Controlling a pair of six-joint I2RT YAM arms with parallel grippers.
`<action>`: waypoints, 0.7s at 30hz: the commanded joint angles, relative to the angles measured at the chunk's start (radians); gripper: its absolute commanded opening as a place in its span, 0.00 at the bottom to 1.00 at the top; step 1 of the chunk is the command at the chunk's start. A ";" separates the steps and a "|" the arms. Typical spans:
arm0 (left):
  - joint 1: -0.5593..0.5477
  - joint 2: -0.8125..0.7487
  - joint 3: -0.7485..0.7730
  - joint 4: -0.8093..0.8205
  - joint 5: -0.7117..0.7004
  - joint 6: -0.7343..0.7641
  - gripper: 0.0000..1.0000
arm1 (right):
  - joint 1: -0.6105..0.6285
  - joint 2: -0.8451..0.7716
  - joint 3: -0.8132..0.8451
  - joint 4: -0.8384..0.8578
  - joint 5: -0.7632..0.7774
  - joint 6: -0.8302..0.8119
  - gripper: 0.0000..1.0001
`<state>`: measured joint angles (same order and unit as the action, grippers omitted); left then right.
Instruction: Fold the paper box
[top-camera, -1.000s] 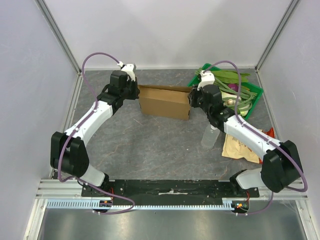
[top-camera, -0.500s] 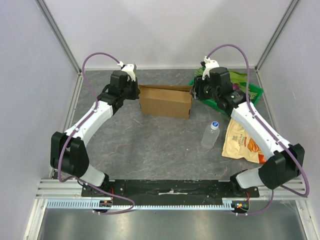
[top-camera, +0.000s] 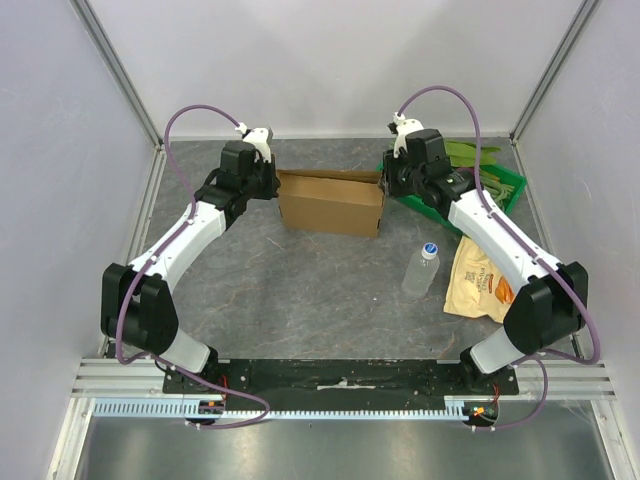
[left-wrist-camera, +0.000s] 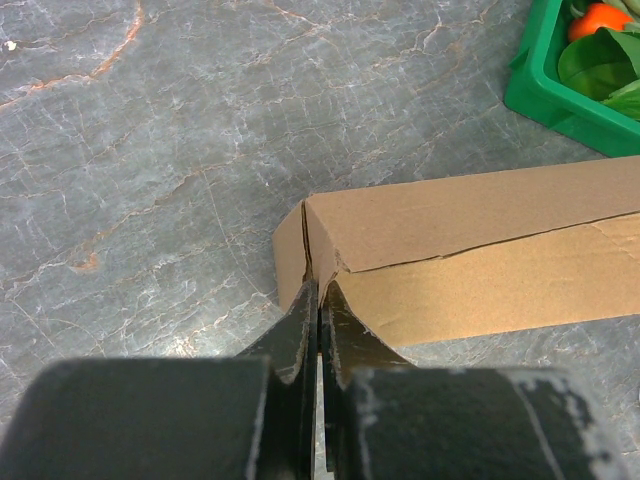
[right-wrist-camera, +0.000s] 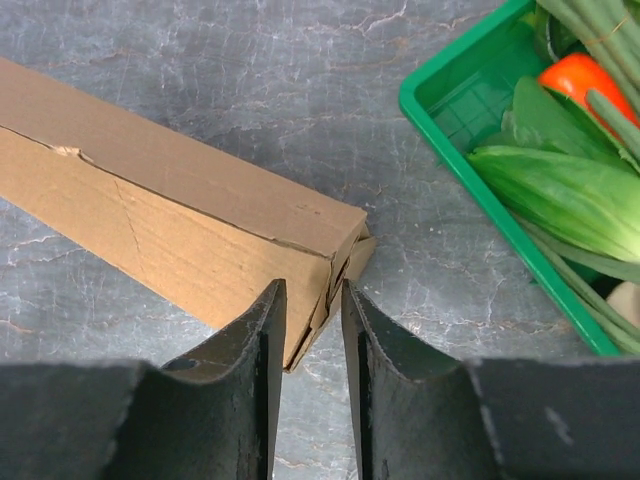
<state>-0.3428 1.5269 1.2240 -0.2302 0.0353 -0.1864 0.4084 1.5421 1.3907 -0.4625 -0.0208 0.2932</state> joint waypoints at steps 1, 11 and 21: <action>-0.007 0.033 -0.014 -0.132 0.005 -0.010 0.02 | 0.000 0.003 0.056 0.028 0.036 -0.028 0.34; -0.007 0.039 -0.012 -0.130 0.005 -0.016 0.02 | 0.087 -0.037 -0.027 0.085 0.191 0.101 0.00; -0.007 0.024 -0.063 -0.078 -0.003 -0.067 0.02 | 0.231 -0.243 -0.560 0.651 0.531 0.135 0.00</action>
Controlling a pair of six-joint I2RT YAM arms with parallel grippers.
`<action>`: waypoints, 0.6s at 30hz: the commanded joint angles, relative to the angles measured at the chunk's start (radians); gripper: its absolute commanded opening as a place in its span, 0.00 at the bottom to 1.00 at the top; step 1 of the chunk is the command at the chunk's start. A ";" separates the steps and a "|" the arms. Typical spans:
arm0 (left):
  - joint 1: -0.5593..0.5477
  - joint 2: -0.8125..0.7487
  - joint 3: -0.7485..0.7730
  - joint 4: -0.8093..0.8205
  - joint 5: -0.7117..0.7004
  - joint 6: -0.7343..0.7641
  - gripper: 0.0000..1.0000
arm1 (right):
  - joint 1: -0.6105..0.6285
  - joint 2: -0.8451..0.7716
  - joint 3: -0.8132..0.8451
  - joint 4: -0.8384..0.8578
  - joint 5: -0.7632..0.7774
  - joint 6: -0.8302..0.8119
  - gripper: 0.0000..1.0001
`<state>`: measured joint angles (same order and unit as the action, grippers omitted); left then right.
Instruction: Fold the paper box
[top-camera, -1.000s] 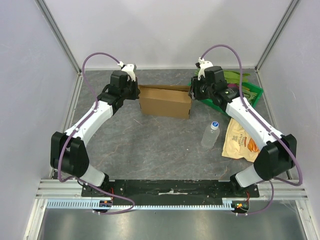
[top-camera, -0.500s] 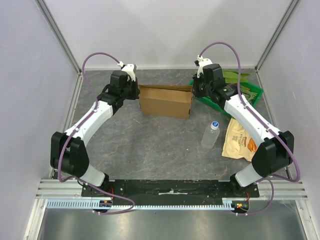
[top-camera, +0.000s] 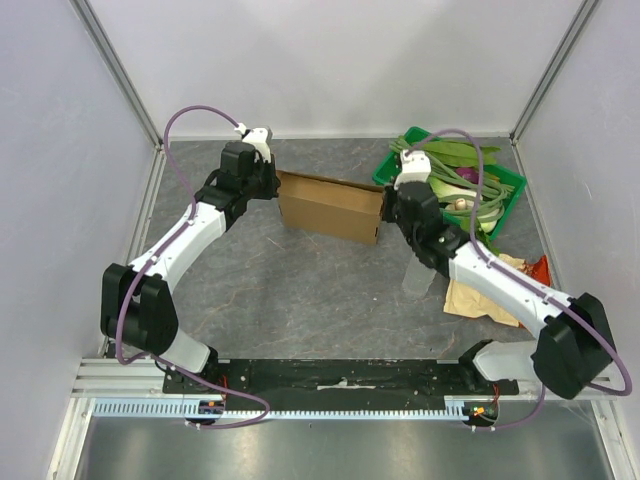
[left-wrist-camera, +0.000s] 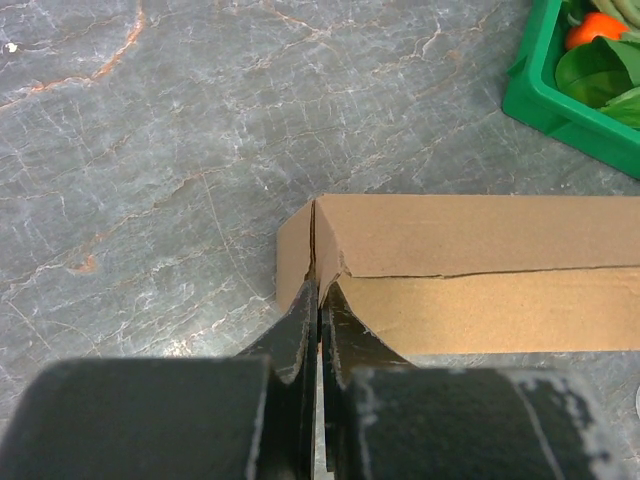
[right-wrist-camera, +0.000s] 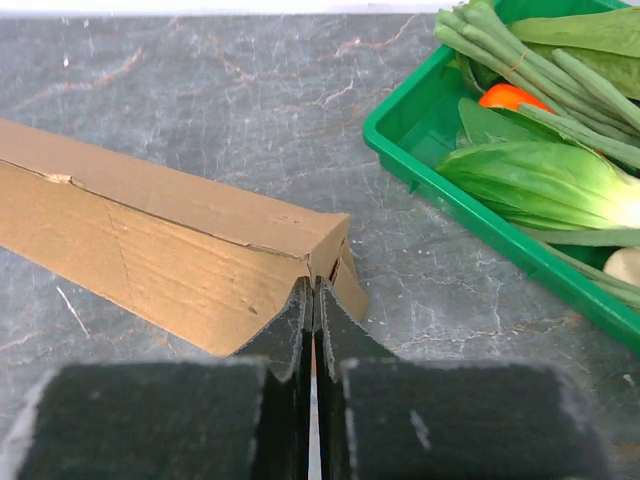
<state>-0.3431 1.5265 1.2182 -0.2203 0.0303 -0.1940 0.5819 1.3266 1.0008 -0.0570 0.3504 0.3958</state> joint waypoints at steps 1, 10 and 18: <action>-0.007 0.024 -0.059 -0.088 0.002 -0.064 0.02 | 0.073 -0.026 -0.185 0.276 0.186 0.031 0.00; -0.005 -0.038 -0.071 -0.113 -0.023 -0.074 0.12 | 0.162 0.003 -0.172 0.212 0.383 0.098 0.00; 0.007 -0.241 -0.072 -0.221 0.008 -0.013 0.53 | 0.162 0.029 -0.146 0.227 0.328 0.002 0.00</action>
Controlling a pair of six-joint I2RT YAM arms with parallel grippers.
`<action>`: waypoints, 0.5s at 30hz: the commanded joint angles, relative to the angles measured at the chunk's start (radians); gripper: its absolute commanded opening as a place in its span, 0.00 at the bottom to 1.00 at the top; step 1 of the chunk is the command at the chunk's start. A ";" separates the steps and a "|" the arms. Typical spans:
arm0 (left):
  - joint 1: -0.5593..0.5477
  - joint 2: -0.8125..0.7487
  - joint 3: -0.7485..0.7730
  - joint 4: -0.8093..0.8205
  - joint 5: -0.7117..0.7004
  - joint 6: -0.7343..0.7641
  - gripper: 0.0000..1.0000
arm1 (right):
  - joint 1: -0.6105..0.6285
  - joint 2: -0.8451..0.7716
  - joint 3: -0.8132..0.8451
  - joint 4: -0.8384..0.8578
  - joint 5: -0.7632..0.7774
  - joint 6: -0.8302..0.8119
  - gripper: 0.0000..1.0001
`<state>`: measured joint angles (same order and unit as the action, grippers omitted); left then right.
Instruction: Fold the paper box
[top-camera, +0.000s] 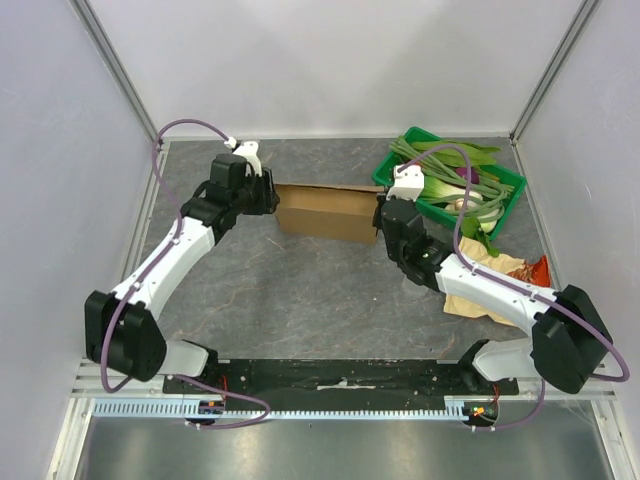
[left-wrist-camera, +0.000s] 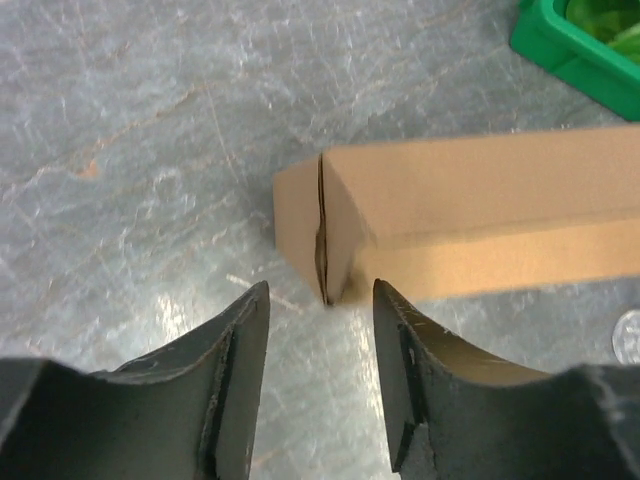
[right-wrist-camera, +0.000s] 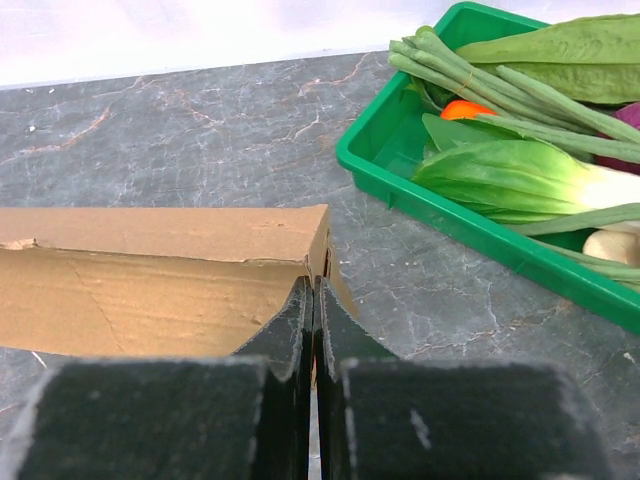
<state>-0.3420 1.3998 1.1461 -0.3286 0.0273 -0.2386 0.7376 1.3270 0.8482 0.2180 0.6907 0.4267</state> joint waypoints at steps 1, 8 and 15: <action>0.012 -0.136 0.004 -0.142 0.017 0.042 0.53 | 0.006 0.032 0.009 -0.055 -0.016 -0.034 0.00; 0.028 -0.180 0.223 -0.178 0.311 -0.040 0.56 | 0.005 0.081 0.075 -0.120 -0.082 -0.057 0.00; 0.003 0.218 0.512 0.097 0.540 -0.316 0.31 | 0.003 0.093 0.097 -0.126 -0.091 -0.063 0.00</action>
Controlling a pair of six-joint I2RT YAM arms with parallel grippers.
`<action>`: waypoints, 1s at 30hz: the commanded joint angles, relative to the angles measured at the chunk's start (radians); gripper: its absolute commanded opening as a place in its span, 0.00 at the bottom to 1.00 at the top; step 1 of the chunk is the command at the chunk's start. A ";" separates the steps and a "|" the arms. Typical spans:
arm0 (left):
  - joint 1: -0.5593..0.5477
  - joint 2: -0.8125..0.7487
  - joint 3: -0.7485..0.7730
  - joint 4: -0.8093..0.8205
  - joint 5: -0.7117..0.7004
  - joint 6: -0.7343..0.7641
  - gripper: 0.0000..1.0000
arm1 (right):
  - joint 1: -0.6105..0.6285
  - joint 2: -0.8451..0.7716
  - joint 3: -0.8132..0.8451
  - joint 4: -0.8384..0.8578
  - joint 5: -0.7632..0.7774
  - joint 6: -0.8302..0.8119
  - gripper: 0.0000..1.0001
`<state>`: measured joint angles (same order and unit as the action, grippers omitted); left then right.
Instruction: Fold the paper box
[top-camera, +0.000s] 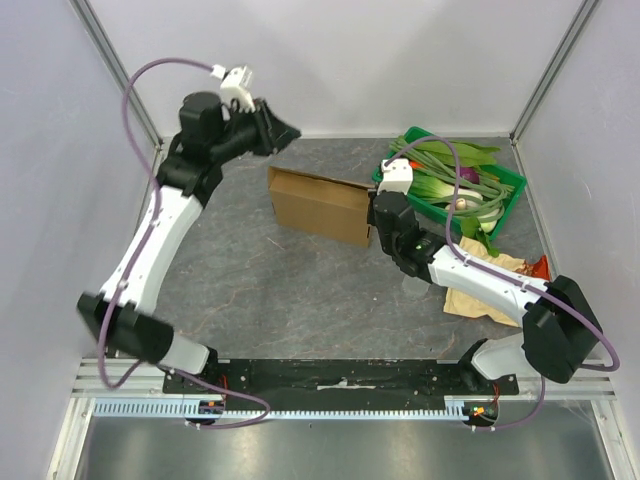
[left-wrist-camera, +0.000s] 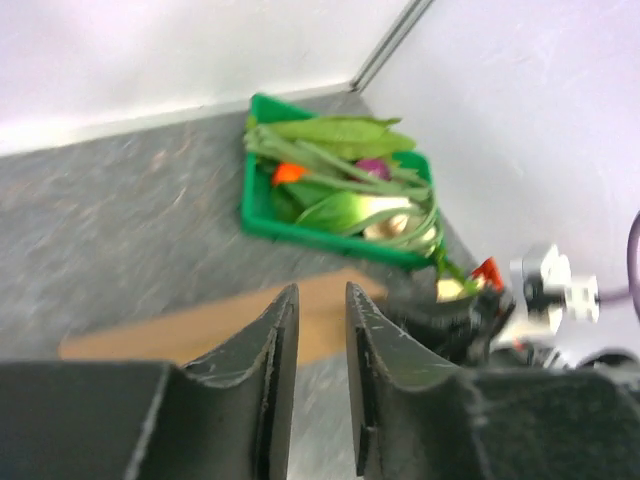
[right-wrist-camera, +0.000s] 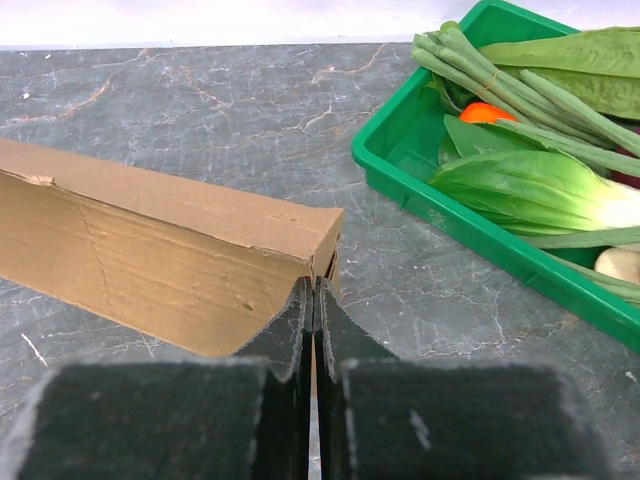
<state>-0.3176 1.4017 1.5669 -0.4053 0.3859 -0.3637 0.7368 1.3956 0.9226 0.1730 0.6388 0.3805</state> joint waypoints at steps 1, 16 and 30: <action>-0.043 0.249 0.099 0.190 0.180 -0.210 0.29 | 0.004 0.026 0.025 -0.082 -0.042 -0.022 0.00; -0.112 0.231 -0.339 0.465 -0.022 -0.199 0.18 | 0.004 0.048 0.077 -0.141 -0.068 -0.014 0.03; -0.112 0.227 -0.488 0.565 -0.091 -0.175 0.17 | -0.310 -0.089 0.275 -0.433 -0.840 0.203 0.81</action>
<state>-0.4343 1.6035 1.1137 0.2119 0.3458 -0.5434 0.5667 1.3098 1.1049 -0.2893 0.1722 0.4267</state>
